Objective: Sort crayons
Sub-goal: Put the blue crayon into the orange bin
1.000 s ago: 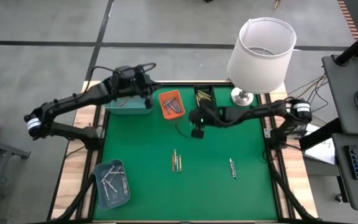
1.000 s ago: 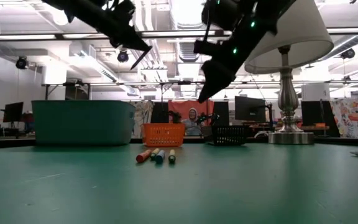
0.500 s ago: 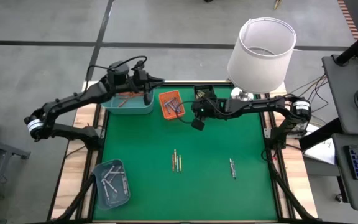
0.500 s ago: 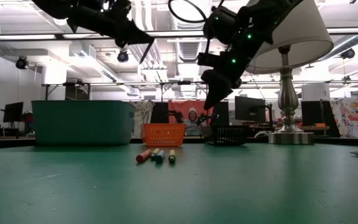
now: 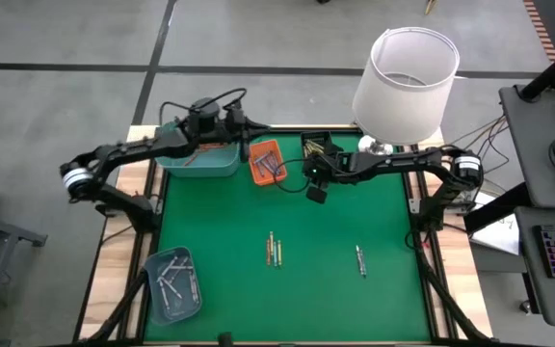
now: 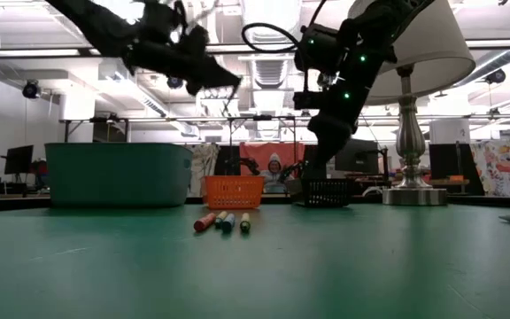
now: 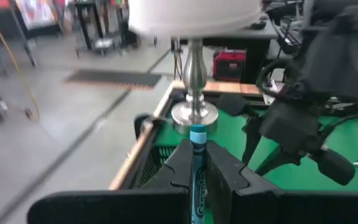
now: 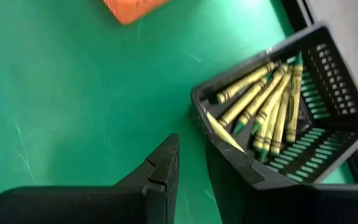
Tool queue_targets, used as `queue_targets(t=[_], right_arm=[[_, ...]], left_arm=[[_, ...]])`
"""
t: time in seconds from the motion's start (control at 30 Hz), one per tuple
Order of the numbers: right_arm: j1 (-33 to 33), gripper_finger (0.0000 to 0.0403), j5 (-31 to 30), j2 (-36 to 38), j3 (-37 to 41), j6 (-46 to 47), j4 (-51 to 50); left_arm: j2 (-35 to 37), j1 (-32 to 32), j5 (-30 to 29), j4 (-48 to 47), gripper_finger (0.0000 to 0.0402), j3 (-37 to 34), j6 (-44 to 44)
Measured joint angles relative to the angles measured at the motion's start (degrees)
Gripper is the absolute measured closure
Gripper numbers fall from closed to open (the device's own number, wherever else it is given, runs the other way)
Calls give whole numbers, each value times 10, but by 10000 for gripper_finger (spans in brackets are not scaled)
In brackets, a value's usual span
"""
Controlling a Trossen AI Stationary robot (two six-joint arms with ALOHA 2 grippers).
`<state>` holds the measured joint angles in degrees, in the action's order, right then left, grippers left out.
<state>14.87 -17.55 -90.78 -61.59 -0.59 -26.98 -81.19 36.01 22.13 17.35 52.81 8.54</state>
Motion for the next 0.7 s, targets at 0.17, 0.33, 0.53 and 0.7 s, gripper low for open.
queue_targets(t=[0.17,0.33,0.53,0.7], right_arm=[[0,330,0,0,5,6,-17],[0,330,0,4,29,7,-16],[1,330,1,29,59,40,-23],[-14,330,15,67,65,91,-48]], left_arm=[[-68,-2,-1,-8,400,27,-57],[-95,-4,-44,-63,400,39,-85],[-114,-7,-72,-105,400,38,-110],[-116,-7,-120,-141,394,38,-112]])
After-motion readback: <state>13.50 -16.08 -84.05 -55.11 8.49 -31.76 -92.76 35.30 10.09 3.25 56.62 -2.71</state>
